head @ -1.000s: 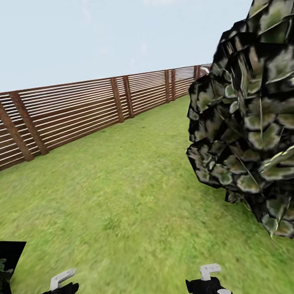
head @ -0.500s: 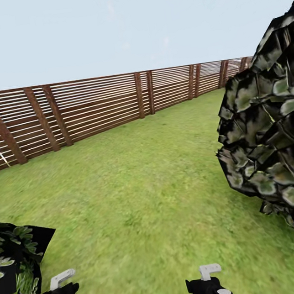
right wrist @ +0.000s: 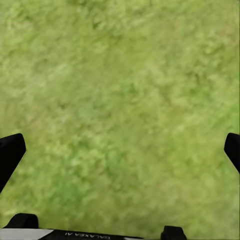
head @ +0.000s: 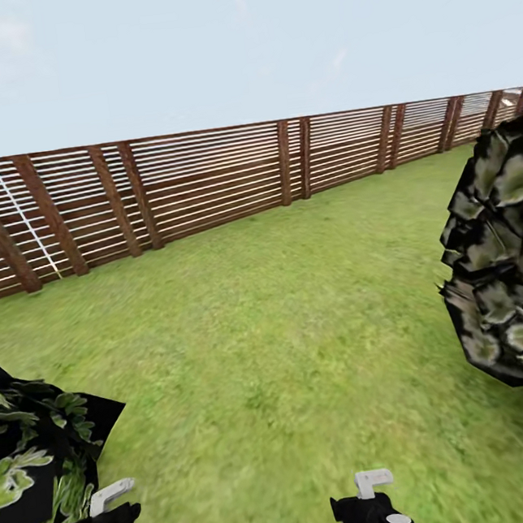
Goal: Take the three Easter eggs out of the wicker basket on the lawn in the garden, then place them on the lawn next to a single tree (choose any tree) so that all three eggs are next to the same tree and none are left in the basket.
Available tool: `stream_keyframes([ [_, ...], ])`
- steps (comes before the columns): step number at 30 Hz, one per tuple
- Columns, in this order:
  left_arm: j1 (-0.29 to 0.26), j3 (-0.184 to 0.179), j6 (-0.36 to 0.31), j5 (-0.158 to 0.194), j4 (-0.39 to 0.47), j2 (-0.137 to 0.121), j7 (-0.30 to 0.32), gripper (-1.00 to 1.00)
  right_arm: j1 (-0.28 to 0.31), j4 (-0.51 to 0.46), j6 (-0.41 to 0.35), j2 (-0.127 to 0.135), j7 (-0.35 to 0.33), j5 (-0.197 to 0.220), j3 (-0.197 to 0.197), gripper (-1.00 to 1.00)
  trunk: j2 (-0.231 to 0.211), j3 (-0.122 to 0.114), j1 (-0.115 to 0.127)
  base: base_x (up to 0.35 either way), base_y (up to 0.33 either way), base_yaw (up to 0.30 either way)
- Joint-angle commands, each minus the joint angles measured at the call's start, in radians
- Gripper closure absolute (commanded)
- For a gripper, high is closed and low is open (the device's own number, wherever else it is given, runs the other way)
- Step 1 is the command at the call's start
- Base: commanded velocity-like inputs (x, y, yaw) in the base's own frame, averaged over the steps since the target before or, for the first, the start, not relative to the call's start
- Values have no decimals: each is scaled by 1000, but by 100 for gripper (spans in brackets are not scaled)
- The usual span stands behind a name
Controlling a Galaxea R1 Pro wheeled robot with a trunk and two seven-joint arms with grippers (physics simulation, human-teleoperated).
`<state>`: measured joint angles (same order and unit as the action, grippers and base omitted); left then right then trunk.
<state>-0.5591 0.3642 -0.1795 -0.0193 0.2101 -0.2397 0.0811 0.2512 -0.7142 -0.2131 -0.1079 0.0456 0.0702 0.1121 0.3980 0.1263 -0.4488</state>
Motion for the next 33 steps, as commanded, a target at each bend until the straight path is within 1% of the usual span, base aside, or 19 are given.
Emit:
stream_keyframes([
  [1, -1, 7, -6, -2, 2, 0, 5, -100, 0, -2, -5, 1, 4, 8, 3, -100, 2, 3, -1, 331, 0, 259],
  [6, -1, 7, -6, -3, 2, 1, 5, -100, 0, -2, -2, 2, 3, 9, 2, -100, 2, 7, -1, 332, 0, 234],
  [11, -1, 7, -6, -3, 2, 4, 5, -100, 0, -2, -1, 2, 2, 9, 2, -100, 2, 9, -1, 332, 0, 69],
  [19, -1, 7, -6, -4, 2, 6, 5, -100, 0, -2, 0, 2, 2, 11, 2, -100, 2, 9, -1, 332, 0, 7],
  [25, -1, 7, -6, -5, 2, 7, 5, -100, 0, -2, 0, 2, 2, 20, 1, -100, 2, 11, -1, 332, 0, -13],
  [33, -1, 6, 44, -8, -23, 7, 5, -100, 0, -2, 0, 2, 3, 18, 1, -100, 2, 19, -1, 332, 0, -92],
])
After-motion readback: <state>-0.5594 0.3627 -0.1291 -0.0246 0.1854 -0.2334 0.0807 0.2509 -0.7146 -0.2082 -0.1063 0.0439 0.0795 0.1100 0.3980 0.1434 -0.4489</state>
